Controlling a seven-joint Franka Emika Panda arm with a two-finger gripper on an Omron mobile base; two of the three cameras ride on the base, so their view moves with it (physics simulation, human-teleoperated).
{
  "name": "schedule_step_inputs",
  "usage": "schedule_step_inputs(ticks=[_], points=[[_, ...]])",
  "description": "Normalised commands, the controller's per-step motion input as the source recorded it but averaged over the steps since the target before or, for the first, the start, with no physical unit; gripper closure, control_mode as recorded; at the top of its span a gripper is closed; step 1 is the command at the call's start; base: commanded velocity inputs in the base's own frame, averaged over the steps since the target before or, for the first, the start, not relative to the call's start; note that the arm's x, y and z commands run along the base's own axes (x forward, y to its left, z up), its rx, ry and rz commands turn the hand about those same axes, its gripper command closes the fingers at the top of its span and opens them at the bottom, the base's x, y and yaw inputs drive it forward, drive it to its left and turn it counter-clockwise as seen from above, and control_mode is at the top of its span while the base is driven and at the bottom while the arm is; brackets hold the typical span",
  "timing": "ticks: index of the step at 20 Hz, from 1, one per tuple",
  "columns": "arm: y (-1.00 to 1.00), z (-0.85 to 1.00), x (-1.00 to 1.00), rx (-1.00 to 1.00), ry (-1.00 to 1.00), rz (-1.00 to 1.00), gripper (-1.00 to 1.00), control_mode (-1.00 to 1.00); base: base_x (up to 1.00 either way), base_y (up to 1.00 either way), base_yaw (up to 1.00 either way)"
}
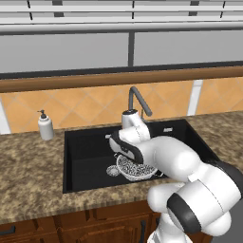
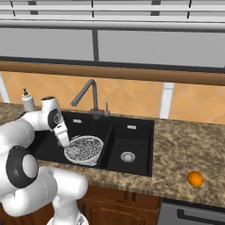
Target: Put the colander in the sink, put the orange, kiwi in the colander, and turn on the sink faucet and pour water over the colander.
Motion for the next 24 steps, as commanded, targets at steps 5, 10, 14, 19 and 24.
schedule_step_inputs(ticks=[5,10,14,19,24], points=[[-0.04,-0.48,0.29,-0.06,0.0,0.17,1.0,-1.0,0.0,0.0,0.0],[-0.22,-0.54,0.38,-0.01,0.0,0.12,1.0,-1.0,0.0,0.0,0.0],[-0.13,-0.36,0.47,0.0,0.0,0.11,1.0,-1.0,0.0,0.0,0.0],[0.0,-0.26,0.42,0.0,0.0,0.06,1.0,-1.0,0.0,0.0,0.0],[-0.06,-0.44,0.29,0.0,-0.03,0.04,1.0,-1.0,0.0,0.0,0.0]])
